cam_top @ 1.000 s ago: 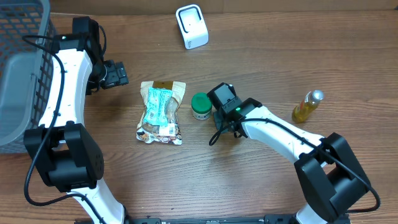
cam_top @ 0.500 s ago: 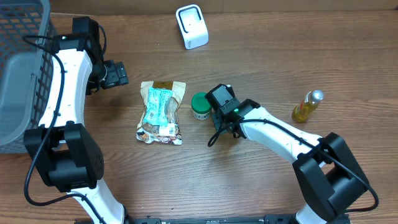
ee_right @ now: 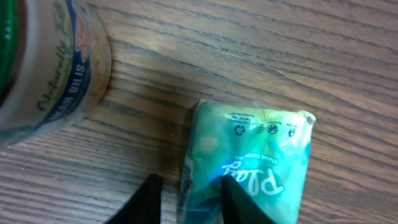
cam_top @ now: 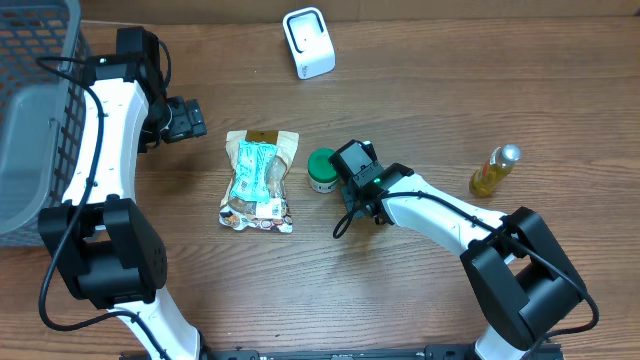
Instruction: Scan the item barcode
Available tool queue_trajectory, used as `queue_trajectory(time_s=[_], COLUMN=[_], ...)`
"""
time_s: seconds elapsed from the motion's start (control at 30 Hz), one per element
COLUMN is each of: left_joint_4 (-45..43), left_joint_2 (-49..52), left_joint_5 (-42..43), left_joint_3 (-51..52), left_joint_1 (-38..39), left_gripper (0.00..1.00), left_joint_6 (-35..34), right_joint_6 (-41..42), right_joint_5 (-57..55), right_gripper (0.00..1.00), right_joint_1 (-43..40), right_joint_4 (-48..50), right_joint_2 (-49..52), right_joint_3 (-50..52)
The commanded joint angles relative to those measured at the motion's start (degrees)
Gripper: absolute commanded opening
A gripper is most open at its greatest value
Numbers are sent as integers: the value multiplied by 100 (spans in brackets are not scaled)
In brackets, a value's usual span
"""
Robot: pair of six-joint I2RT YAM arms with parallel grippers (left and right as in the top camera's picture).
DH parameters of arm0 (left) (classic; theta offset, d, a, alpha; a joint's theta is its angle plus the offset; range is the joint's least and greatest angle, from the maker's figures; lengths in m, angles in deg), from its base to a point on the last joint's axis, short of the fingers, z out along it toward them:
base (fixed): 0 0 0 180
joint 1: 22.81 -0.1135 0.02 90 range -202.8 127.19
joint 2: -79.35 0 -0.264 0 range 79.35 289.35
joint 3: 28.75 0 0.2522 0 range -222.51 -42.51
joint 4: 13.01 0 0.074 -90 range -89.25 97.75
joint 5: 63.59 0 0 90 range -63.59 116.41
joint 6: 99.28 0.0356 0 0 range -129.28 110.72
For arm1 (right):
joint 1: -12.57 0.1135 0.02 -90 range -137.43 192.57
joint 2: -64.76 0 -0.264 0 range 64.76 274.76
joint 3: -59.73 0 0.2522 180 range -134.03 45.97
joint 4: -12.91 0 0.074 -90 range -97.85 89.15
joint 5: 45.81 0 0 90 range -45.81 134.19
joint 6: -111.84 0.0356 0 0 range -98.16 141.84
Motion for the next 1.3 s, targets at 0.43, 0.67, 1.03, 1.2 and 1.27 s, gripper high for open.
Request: queue_trajectory(time_s=[0.43, 0.67, 1.03, 1.2, 1.27], left_joint_4=[-9, -9, -7, -7, -7], left_joint_2=[-57, -57, -57, -57, -57], left_joint_5=[-33, -33, -33, -33, -33], left_joint_3=[-87, -87, -87, -87, -87], left_joint_1=[26, 26, 26, 26, 26], left_gripper=[100, 99, 100, 100, 100], left_joint_6=[68, 68, 68, 68, 68], right_joint_6=[-442, -645, -562, -275, -278], right_joint_5=[-1167, -1176, -1174, -1152, -1078], right_gripper=[29, 29, 38, 38, 38], right_joint_1=[-59, -57, -59, -66, -63], right_joint_4=[-273, -317, -1416, -1419, -1394], right_joint_2=[157, 157, 157, 157, 157], right_joint_3=[184, 105, -817, -691, -621])
